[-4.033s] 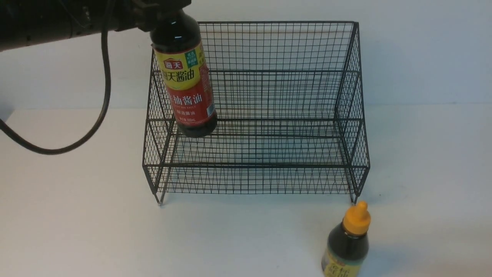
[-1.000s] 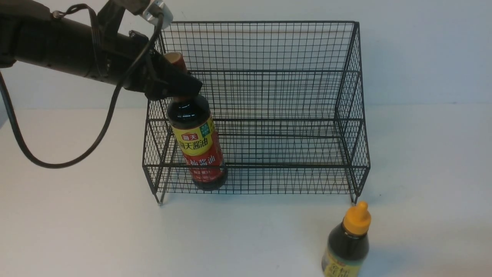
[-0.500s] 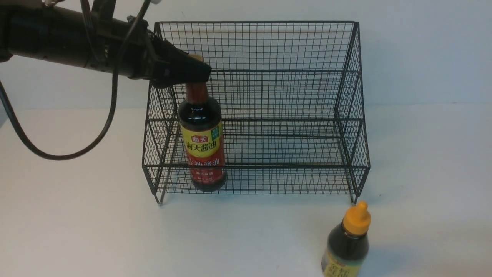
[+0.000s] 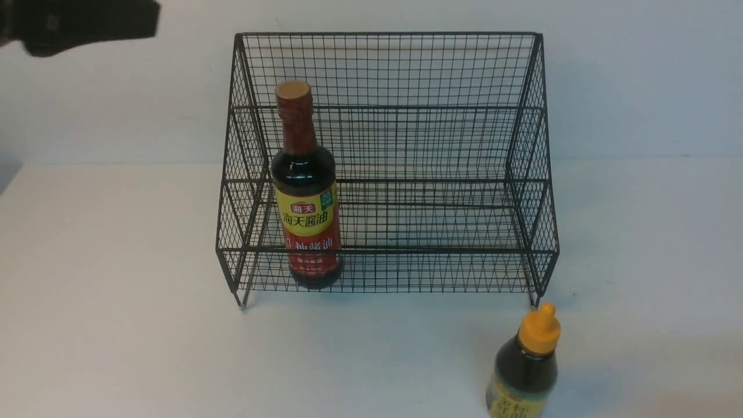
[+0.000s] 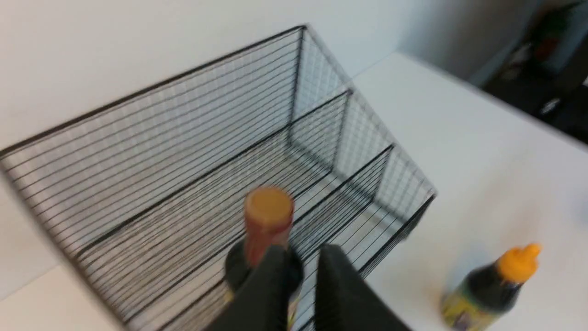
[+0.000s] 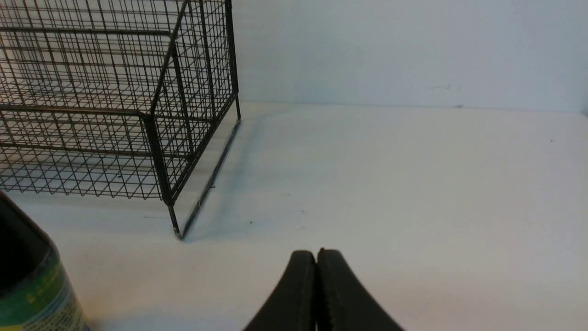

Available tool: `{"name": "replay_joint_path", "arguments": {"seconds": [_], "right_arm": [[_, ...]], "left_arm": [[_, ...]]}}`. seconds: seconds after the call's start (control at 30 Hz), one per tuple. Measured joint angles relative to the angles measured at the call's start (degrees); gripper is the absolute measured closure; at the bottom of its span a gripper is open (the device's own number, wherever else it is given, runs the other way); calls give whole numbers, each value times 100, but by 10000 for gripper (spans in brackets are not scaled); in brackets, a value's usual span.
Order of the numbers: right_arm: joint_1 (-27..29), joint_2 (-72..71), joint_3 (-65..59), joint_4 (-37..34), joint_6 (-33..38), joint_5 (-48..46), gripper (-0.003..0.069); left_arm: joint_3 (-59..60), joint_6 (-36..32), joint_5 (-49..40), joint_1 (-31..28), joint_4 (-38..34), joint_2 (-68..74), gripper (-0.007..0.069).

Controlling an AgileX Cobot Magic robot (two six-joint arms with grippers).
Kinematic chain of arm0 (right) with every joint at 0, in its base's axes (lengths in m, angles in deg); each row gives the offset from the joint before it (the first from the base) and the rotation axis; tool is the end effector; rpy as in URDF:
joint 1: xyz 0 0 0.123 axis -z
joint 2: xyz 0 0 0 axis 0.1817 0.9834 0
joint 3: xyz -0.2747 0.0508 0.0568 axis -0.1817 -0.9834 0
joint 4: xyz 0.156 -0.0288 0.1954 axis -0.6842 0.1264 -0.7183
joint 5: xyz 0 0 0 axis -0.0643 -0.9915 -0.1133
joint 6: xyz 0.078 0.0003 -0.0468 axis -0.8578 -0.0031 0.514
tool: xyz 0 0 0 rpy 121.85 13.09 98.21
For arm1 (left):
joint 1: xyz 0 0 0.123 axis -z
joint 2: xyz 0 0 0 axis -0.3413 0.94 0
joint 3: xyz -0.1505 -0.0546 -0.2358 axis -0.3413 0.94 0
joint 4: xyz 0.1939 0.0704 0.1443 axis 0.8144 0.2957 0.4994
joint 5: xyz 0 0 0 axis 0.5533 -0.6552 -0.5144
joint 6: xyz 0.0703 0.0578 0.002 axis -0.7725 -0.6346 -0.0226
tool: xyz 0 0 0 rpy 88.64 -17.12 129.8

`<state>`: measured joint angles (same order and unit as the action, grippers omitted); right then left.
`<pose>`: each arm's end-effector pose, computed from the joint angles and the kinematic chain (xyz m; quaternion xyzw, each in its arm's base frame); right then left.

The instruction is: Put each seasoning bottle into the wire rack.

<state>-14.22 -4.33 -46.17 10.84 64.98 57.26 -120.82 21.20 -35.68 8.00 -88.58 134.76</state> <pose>0.0530 0.0027 0.1730 -0.0183 0.7990 0.0200 0.6007 0.2340 -0.0194 0.4513 0.2979 0.8001 -0.2125 0.4753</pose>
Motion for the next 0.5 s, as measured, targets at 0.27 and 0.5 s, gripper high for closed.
{"name": "replay_joint_path", "arguments": {"seconds": [0.27,0.5], "right_arm": [[0,0,0,0,0,0,673],[0,0,0,0,0,0,673]], "left_arm": [[1276,1263,-168,6,1537,-1986,629],[3694,1274,773,6,547,-3651,629]]}}
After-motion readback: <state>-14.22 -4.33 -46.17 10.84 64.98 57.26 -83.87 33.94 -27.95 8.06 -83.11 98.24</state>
